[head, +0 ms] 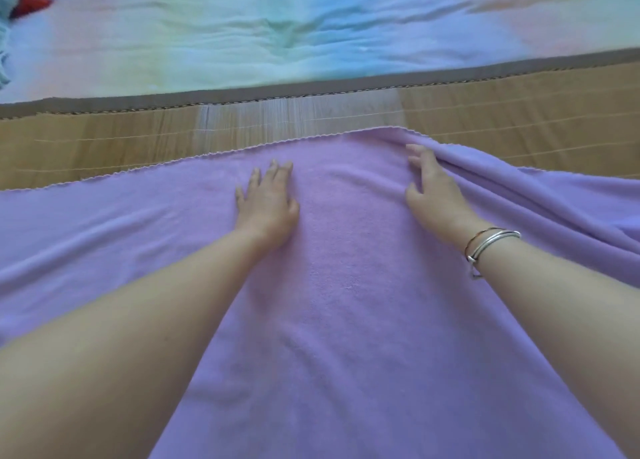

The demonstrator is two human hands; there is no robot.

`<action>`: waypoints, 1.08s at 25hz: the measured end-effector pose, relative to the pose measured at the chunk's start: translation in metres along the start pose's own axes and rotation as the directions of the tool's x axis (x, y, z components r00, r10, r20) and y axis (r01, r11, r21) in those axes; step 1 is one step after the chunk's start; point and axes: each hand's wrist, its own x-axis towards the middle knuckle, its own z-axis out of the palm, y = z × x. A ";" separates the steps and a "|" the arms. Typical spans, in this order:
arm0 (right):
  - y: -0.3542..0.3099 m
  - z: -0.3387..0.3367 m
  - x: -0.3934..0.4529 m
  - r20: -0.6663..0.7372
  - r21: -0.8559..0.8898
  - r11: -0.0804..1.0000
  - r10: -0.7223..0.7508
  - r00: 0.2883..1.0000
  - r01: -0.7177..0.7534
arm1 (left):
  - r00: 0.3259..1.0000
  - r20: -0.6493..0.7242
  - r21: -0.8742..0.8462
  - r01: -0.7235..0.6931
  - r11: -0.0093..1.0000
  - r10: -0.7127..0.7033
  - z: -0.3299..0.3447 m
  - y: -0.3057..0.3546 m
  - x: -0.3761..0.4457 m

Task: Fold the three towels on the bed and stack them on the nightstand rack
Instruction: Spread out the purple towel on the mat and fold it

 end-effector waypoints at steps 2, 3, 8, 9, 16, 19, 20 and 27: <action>0.027 -0.022 -0.012 -0.099 0.019 1.000 0.006 0.995 -0.004 | 0.996 0.035 0.000 -0.079 0.997 0.079 0.005 0.029 -0.003; 0.041 -0.037 -0.016 -0.130 0.016 1.000 0.019 0.991 -0.018 | 0.991 0.070 -0.012 -0.115 0.993 0.116 0.008 0.048 -0.003; 0.135 -0.140 -0.052 -0.260 -0.018 0.990 0.132 0.957 -0.141 | 0.927 0.182 -0.055 -0.323 0.945 0.328 0.044 0.197 -0.025; 0.150 -0.155 -0.059 -0.265 -0.028 0.987 0.143 0.954 -0.156 | 0.914 0.185 -0.058 -0.356 0.933 0.360 0.053 0.221 -0.029; 0.282 -0.269 -0.086 -0.405 -0.112 0.936 0.262 0.876 -0.333 | 0.843 0.090 -0.155 -0.514 0.844 0.530 0.109 0.384 -0.039; 0.320 -0.284 -0.076 -0.395 -0.079 0.919 0.328 0.858 -0.387 | 0.840 0.119 -0.270 -0.486 0.831 0.529 0.131 0.421 -0.032; 0.329 -0.287 -0.070 -0.378 -0.053 0.918 0.347 0.858 -0.394 | 0.833 0.132 -0.284 -0.488 0.825 0.538 0.136 0.430 -0.029; 0.345 -0.298 -0.031 -0.107 -0.115 0.877 0.456 0.884 -0.466 | 0.907 0.212 -0.197 -0.325 0.925 0.364 0.144 0.496 0.004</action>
